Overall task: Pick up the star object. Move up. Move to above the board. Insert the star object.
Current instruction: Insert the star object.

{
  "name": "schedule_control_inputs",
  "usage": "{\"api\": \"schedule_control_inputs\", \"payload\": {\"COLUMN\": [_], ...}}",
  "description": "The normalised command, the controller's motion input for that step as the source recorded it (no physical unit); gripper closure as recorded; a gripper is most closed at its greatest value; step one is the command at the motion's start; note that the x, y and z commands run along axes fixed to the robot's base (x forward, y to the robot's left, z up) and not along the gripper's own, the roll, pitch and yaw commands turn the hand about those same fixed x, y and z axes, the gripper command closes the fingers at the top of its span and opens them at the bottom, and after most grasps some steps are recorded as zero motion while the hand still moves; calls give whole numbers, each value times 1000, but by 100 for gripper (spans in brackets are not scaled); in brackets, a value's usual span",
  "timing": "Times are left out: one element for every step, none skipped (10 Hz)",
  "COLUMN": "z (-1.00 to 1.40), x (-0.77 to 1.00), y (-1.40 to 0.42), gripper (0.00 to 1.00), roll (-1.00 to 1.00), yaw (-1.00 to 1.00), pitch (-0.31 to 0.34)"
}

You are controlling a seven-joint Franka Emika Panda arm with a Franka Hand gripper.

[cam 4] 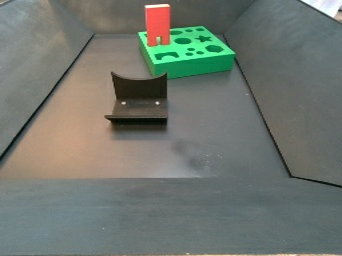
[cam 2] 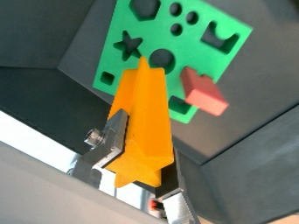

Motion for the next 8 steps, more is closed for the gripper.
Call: {"api": "schedule_control_inputs", "payload": {"z": [-257, -283, -320, -326, -326, -477, 0, -334], "x": [0, 0, 0, 0, 0, -20, 0, -183], "y": [-203, 0, 0, 0, 0, 0, 0, 0], "gripper": [100, 100, 100, 100, 100, 100, 100, 100], "roll": [0, 4, 27, 27, 27, 47, 0, 0], "yaw": [-883, -1000, -1000, -1000, -1000, -1000, -63, -134], "pitch": [0, 0, 0, 0, 0, 0, 0, 0]}}
